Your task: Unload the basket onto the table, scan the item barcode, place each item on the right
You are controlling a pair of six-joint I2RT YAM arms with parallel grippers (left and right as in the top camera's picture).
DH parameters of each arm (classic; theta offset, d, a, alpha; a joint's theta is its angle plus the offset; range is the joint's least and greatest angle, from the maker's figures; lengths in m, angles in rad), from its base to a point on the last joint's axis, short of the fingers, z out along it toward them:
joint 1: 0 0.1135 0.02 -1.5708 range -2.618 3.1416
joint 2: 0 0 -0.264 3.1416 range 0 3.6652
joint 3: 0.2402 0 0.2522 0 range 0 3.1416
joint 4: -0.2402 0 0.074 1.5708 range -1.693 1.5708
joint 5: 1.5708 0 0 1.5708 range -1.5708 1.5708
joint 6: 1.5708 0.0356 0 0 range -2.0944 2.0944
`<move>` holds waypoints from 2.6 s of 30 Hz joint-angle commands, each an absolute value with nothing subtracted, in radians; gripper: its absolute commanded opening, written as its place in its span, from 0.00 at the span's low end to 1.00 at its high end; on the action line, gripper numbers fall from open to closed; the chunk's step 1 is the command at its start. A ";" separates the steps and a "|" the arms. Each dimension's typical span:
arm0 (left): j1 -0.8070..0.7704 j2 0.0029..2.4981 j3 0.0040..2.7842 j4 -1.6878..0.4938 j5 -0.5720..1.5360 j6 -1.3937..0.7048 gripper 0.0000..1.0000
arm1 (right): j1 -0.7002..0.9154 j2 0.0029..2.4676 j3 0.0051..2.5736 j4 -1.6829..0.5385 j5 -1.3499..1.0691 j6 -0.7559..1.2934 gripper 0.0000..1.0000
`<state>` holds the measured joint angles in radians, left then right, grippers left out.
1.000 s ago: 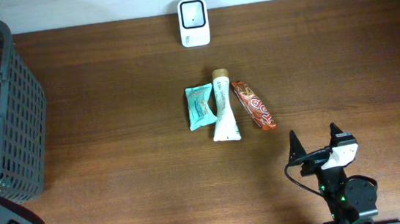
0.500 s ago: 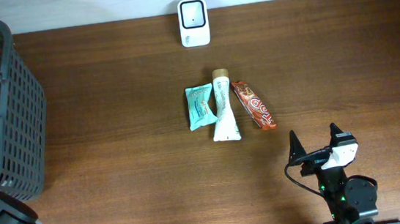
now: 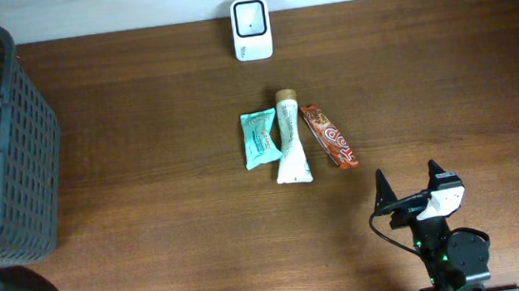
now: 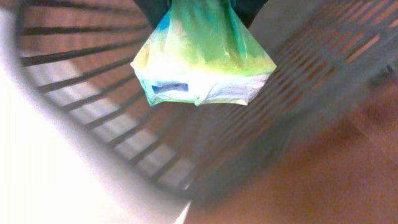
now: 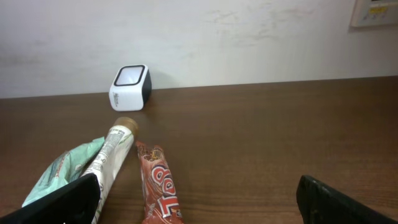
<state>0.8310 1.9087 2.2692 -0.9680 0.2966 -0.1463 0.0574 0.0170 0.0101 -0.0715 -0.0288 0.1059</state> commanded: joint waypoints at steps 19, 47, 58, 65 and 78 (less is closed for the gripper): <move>-0.092 1.908 2.415 -1.223 0.475 -0.491 0.00 | 0.051 0.014 0.006 -0.076 -0.041 0.109 0.99; -0.604 2.464 2.443 -1.426 0.105 -0.411 0.01 | 0.051 0.014 0.006 -0.076 -0.041 0.109 0.99; -0.601 2.471 2.443 -1.418 0.109 -0.421 0.37 | 0.051 0.014 0.006 -0.076 -0.041 0.109 0.99; -0.529 2.471 2.443 -1.446 0.165 -0.422 0.39 | 0.051 0.014 0.006 -0.076 -0.041 0.109 0.99; -0.569 2.526 2.437 -1.425 0.184 -0.586 0.35 | 0.051 0.014 0.006 -0.076 -0.041 0.109 0.99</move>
<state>-0.5419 2.4828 2.4199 -1.4391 0.1658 -0.5076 0.0574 0.0170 0.0101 -0.0715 -0.0288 0.1047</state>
